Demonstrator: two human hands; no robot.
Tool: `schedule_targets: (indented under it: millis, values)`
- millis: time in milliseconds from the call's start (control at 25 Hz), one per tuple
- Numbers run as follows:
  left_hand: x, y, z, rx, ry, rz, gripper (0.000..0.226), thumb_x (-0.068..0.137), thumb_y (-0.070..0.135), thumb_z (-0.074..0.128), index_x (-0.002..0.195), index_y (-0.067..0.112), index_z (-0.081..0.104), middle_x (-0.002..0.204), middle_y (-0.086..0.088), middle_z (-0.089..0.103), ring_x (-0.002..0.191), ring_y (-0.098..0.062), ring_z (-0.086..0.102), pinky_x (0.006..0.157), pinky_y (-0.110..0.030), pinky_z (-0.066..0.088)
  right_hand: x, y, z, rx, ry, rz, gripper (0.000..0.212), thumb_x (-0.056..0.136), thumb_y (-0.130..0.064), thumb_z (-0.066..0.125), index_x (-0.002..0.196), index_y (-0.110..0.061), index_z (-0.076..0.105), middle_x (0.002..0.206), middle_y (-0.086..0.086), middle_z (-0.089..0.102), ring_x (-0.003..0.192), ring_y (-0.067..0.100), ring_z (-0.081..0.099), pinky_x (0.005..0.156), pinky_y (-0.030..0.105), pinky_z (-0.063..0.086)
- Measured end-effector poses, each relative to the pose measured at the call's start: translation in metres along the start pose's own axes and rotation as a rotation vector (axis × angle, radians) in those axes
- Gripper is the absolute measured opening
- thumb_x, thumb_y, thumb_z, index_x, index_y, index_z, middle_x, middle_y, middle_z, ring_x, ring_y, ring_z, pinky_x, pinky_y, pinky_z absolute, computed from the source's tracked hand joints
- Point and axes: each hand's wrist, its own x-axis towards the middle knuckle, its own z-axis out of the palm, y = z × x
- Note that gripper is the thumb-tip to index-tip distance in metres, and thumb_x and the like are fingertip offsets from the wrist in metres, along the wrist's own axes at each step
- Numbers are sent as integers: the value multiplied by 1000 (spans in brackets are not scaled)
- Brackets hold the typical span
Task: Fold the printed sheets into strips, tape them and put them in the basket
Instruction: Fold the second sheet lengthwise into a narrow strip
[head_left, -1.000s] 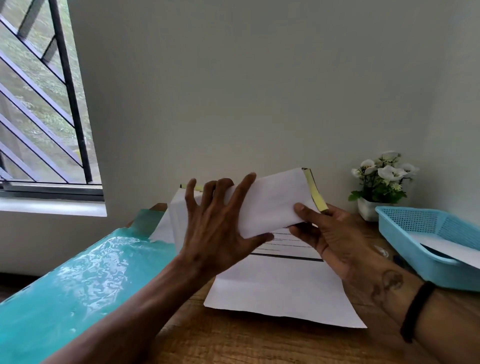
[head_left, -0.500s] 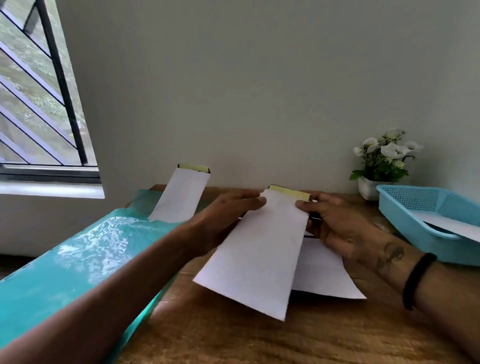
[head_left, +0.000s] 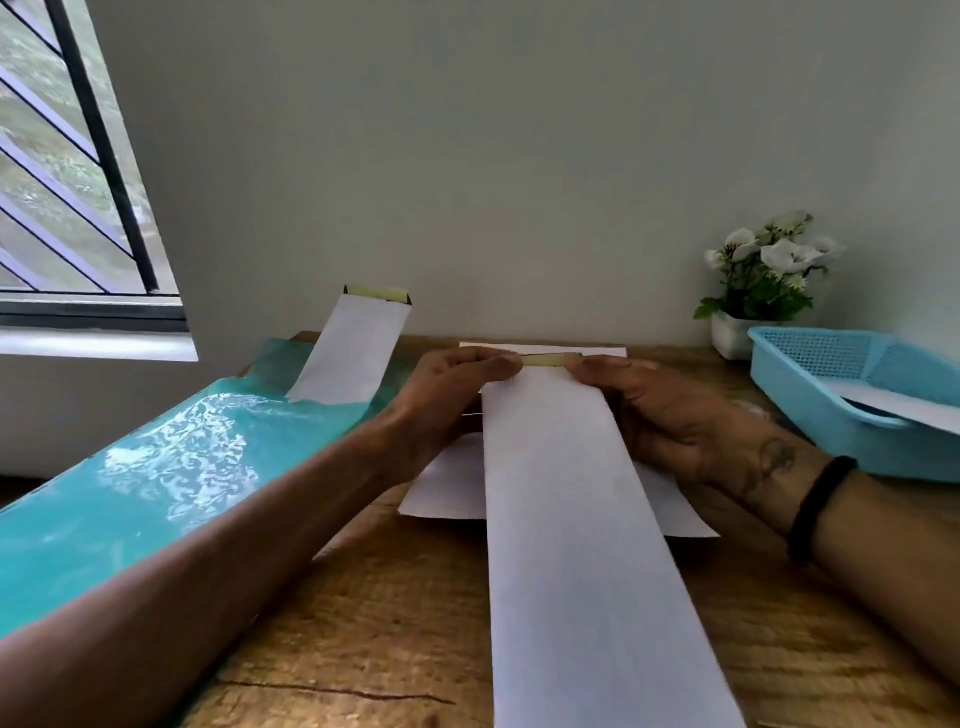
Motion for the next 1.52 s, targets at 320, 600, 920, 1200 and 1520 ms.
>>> schedule_targets:
  millis: [320, 600, 920, 1200, 1520]
  values:
    - [1, -5, -1, 28, -33, 105, 15, 93, 3, 73, 105, 11, 71, 92, -13, 73, 82, -22, 71, 68, -29, 60, 8, 5, -3, -83, 69, -110, 15, 88, -2, 73, 100, -10, 78, 106, 23, 75, 90, 31, 72, 93, 46, 58]
    - [2, -5, -1, 101, 17, 95, 19, 95, 5, 64, 91, 15, 80, 94, -2, 77, 84, -17, 70, 67, -24, 57, 6, 2, -1, -185, 99, -120, 17, 91, 3, 65, 99, -6, 77, 93, 11, 76, 85, 24, 70, 74, 33, 60]
    - [-6, -10, 6, 262, -25, 250, 21, 91, 25, 79, 108, 13, 79, 100, -6, 80, 94, -20, 78, 79, -32, 64, 2, 8, 2, -330, 186, -277, 37, 67, -25, 95, 95, -15, 73, 95, 15, 79, 84, 29, 77, 76, 41, 64]
    - [0, -9, 4, 75, 49, 181, 15, 93, 10, 76, 106, 15, 77, 89, -8, 78, 82, -18, 74, 72, -29, 59, 7, -1, 0, -310, 179, -259, 27, 82, -2, 82, 100, -19, 70, 107, 23, 74, 85, 33, 72, 80, 47, 61]
    - [4, -13, -2, 385, 194, 359, 10, 97, 17, 71, 102, 21, 79, 94, 8, 76, 88, -7, 71, 71, -22, 59, 5, -6, 0, 8, 191, -116, 23, 87, 3, 74, 96, -11, 59, 76, 8, 71, 55, 15, 70, 49, 25, 57]
